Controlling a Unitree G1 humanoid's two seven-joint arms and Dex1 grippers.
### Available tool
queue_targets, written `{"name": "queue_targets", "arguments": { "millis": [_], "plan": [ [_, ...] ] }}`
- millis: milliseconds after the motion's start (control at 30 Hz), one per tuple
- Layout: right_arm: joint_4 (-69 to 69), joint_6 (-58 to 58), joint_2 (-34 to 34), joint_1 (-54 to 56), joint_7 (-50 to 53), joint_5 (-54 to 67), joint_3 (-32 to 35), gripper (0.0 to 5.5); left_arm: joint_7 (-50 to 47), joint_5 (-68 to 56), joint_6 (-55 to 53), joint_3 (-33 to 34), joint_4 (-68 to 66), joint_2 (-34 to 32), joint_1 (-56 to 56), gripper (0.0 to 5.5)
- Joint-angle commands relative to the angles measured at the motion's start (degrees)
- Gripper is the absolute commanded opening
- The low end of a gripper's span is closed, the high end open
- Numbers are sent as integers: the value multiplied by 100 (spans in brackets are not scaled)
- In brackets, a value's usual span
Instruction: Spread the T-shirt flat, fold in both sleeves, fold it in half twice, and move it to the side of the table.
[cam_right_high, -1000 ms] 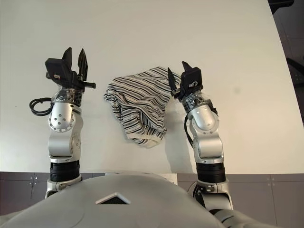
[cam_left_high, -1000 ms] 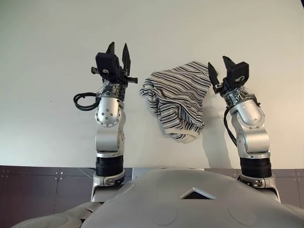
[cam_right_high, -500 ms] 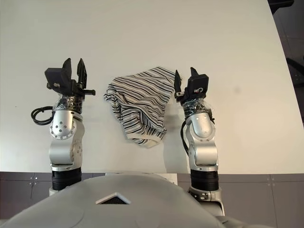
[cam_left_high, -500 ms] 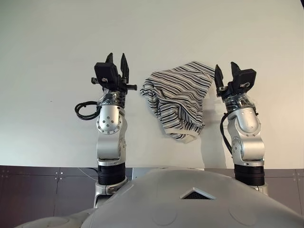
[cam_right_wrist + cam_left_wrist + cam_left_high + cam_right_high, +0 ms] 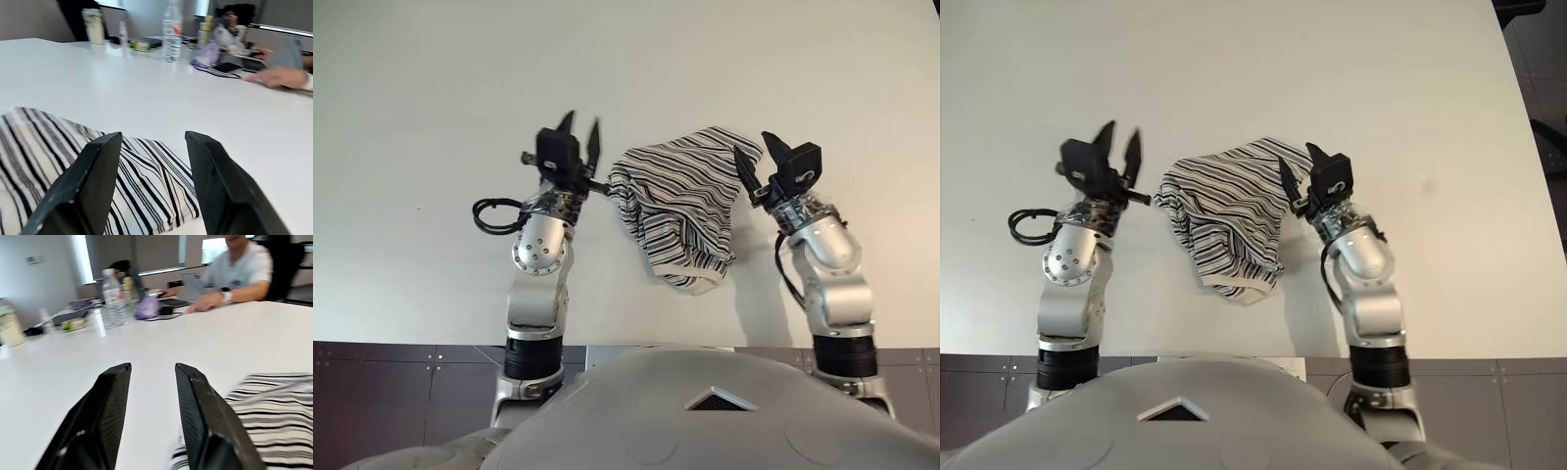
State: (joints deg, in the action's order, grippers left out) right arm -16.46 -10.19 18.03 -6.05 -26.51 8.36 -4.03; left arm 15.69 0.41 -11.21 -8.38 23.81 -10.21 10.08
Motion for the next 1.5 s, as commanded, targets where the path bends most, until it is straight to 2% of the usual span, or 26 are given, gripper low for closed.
{"name": "queue_targets", "arguments": {
  "millis": [33, 133, 200, 267, 400, 533, 700, 867, 1033, 1200, 1333, 1500],
  "plan": [
    [-482, -486, 915, 125, -1425, 831, -9, 236, 975, -497, -378, -70, 342, -660, -133, 166],
    [-1005, -956, 1578, 29, -2324, 1249, -307, 236, 1644, -513, -548, -324, 337, -1258, -94, 166],
    [-1093, -988, 1774, 34, -2567, 1168, -551, 236, 1800, -368, -542, -470, 221, -1503, -36, 166],
    [-837, -605, 1827, 14, -2529, 592, -933, 236, 1757, -20, -377, -660, -52, -1671, -12, 166],
    [228, 1040, 1979, 96, -1774, -1229, -1444, 236, 1522, 633, -174, -920, -481, -1832, 101, 166],
    [763, 2177, 2290, 255, -1270, -2124, -1284, 236, 1591, 927, -173, -1161, -409, -1963, 248, 166],
    [1328, 2817, 2532, 677, -787, -2553, -838, 236, 1527, 1745, 568, -1484, -725, -2537, 534, 166],
    [1479, 3130, 2708, 576, -672, -2765, -741, 236, 1572, 1792, 1256, -1263, -751, -2914, 701, 166],
    [727, 2805, 2789, 194, -1262, -1372, -278, 236, 1884, 1258, 1616, -732, -514, -3184, 594, 166],
    [243, 3670, 3908, -698, -2418, -940, -103, 236, 1857, 1194, 1754, -513, -539, -3136, 668, 166],
    [292, 4593, 4078, -1439, -2576, -1566, -527, 236, 1797, 1066, 1650, -433, -386, -2899, 589, 166],
    [1222, 5276, 3587, -932, -1805, -3221, -960, 236, 1840, 1044, 1554, -404, -328, -2769, 490, 166]
  ]
}}
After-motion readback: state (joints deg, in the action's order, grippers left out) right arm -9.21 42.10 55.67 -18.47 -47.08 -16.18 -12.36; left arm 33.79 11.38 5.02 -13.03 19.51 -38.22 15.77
